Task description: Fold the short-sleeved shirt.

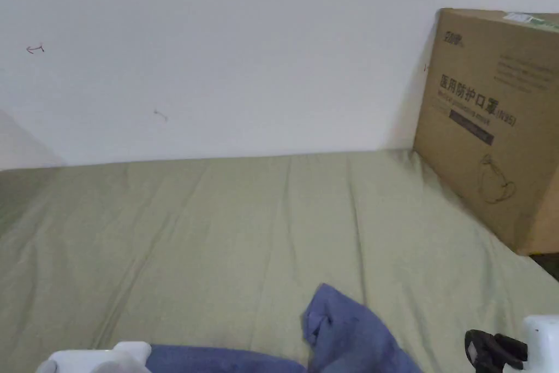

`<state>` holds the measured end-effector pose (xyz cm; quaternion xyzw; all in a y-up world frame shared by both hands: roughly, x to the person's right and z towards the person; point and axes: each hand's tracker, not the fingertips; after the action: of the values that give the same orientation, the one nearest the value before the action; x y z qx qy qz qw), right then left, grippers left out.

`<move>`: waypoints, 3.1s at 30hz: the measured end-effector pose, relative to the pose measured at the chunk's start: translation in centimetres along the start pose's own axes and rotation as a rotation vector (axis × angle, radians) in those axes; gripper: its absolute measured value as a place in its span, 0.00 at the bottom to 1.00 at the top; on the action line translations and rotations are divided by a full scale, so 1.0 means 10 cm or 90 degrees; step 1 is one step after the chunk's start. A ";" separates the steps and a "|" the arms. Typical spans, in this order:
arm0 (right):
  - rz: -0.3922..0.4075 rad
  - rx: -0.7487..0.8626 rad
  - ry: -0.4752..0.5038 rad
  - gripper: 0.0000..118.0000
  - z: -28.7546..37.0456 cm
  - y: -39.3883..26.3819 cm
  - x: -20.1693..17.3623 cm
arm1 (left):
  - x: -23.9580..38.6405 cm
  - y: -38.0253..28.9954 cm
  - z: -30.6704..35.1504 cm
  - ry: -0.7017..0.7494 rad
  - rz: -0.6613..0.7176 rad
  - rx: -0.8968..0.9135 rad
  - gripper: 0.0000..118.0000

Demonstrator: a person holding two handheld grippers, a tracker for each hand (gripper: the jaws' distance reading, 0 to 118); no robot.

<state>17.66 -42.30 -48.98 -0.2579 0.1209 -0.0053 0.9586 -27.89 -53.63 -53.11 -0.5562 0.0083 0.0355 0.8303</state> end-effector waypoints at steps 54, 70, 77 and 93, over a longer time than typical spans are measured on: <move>0.018 0.103 0.009 0.00 0.22 3.93 0.40 | -0.79 1.45 3.94 0.033 0.044 0.529 0.00; -0.006 0.059 -0.064 0.00 -1.29 3.50 0.43 | -0.87 2.28 2.59 0.066 0.087 0.481 0.00; 0.003 -0.216 -0.026 0.00 -1.89 1.48 0.68 | -0.86 1.19 1.10 -0.018 0.095 0.167 0.00; 0.027 -0.471 0.043 0.00 0.06 -0.91 1.02 | -0.78 -1.34 1.27 -0.088 0.083 -0.066 0.00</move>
<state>28.20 -50.69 -46.30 -0.5843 0.1513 0.0500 0.7957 -35.08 -47.37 -35.45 -0.5929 -0.0142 0.1281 0.7949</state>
